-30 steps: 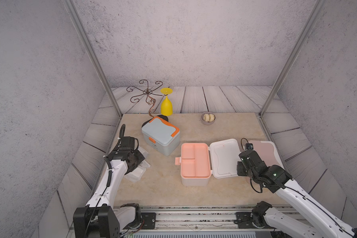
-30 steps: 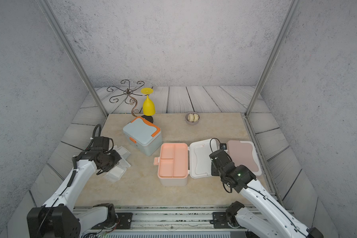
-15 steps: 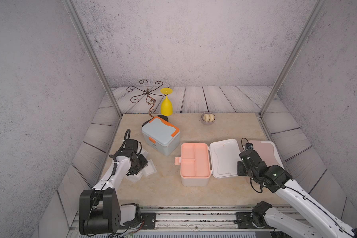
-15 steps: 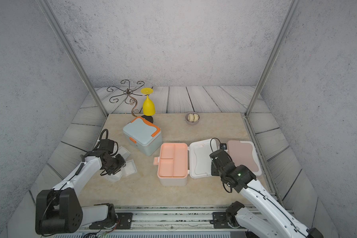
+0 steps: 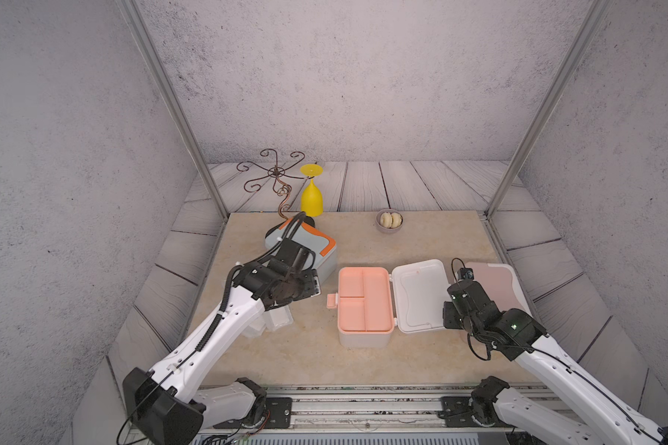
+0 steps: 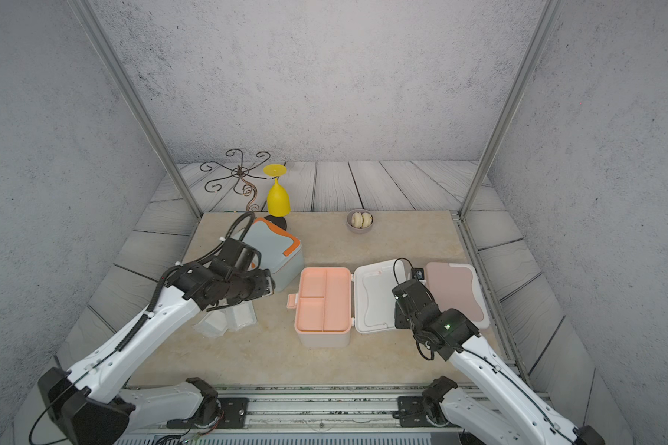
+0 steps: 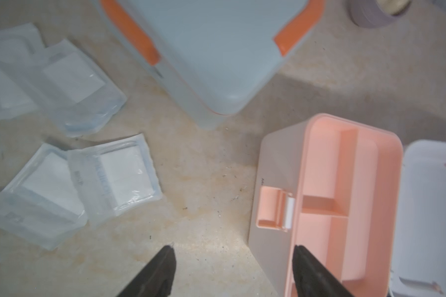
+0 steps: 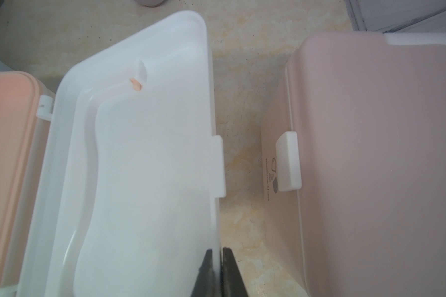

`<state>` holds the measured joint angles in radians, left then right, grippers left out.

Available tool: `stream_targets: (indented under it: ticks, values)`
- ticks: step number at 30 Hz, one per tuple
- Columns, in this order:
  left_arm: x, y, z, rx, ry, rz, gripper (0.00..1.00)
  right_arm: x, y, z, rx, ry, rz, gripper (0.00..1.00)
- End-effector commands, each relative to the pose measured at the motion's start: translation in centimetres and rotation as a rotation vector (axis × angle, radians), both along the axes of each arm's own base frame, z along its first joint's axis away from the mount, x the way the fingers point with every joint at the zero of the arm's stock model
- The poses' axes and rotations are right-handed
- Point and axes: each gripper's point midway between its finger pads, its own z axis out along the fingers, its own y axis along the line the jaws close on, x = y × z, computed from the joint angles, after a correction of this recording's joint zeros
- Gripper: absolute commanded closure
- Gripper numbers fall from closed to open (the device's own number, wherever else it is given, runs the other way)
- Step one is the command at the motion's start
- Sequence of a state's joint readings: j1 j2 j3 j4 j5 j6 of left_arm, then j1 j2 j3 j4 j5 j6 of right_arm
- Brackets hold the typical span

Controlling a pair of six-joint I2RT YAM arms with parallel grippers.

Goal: Open first aid kits and take out gauze
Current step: Place the gauze at the center of the board, then pick up the compartment layer from the first aid kit.

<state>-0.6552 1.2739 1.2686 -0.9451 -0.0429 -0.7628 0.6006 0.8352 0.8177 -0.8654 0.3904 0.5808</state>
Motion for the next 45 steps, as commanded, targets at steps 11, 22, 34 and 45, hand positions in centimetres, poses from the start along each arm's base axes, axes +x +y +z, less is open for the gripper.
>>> stream_targets:
  ticks: [11,22,34,45]
  values:
    - [-6.1,-12.7,-2.4,0.054,0.117,-0.288,0.38,0.1,0.5,0.2,0.073,-0.027,-0.019,0.69]
    - [-4.5,-13.1,-5.8,0.217,0.125,-0.282,0.47,-0.1,0.8,0.4,0.102,-0.029,-0.007,0.63]
    - [-3.3,-14.3,-8.7,0.297,0.169,-0.291,0.8,-0.3,1.1,0.5,0.139,-0.029,0.012,0.62]
    - [-2.7,-13.7,-7.9,0.315,0.143,-0.278,1.0,0.0,0.6,1.1,0.17,-0.027,0.005,0.53]
